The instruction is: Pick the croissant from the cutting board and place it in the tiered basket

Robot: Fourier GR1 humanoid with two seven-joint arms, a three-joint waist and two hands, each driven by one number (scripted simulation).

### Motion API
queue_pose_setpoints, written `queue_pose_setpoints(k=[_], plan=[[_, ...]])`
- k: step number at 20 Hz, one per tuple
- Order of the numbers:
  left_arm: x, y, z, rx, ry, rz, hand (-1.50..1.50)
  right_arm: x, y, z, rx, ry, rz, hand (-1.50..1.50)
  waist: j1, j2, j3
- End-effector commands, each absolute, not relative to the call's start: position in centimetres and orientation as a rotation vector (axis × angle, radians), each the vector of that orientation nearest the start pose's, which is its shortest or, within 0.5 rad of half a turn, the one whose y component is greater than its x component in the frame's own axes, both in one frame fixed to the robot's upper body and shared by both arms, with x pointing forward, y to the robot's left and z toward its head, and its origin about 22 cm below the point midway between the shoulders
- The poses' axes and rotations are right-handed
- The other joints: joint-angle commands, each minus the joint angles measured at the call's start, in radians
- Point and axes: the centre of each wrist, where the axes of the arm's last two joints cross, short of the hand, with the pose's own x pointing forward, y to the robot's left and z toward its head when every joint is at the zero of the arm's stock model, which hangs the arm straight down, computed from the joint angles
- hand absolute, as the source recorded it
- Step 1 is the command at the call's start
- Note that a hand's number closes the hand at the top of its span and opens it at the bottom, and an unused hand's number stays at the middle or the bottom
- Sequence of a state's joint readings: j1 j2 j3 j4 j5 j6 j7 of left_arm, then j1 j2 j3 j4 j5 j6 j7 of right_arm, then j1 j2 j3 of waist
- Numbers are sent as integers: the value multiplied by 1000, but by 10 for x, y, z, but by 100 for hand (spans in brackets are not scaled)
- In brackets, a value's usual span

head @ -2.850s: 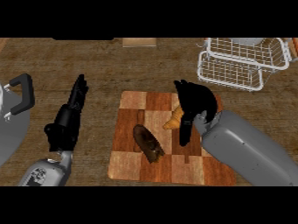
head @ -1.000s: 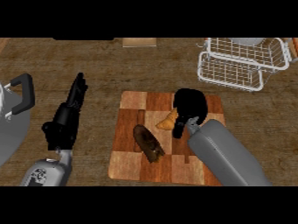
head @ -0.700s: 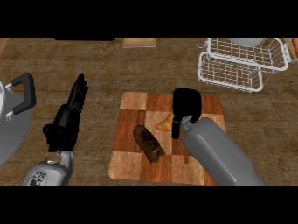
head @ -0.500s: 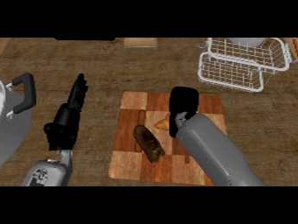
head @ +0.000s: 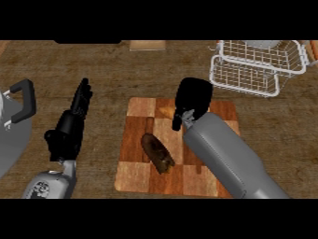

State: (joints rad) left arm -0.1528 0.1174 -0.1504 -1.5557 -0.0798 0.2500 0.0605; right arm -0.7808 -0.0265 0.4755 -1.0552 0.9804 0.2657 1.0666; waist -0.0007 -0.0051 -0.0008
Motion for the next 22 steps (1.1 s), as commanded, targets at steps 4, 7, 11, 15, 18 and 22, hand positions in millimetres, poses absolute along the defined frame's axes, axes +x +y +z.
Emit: queue_pose_setpoints(k=[4, 7, 11, 15, 18, 22], plan=[[274, 208, 40, 201, -1647, -103, 0, 353, -46, 159, -1419, -775, 866, 150, -12, -5, 0], [273, 210, 42, 215, -1650, -97, 0, 344, -39, 216, -1454, -837, 841, 150, -22, -13, 0], [264, 210, 22, 219, -1650, -91, 0, 336, -55, 258, -1446, -905, 754, 150, -24, -10, 0], [267, 196, 29, 218, -1647, -91, 0, 335, -63, 294, -1462, -903, 714, 150, -26, -12, 0], [275, 206, 32, 201, -1638, -98, 0, 341, -71, 309, -1417, -946, 656, 150, -11, -1, 0], [267, 212, 28, 189, -1651, -123, 0, 346, -79, 336, -1289, -1046, 517, 150, 6, 3, 0]])
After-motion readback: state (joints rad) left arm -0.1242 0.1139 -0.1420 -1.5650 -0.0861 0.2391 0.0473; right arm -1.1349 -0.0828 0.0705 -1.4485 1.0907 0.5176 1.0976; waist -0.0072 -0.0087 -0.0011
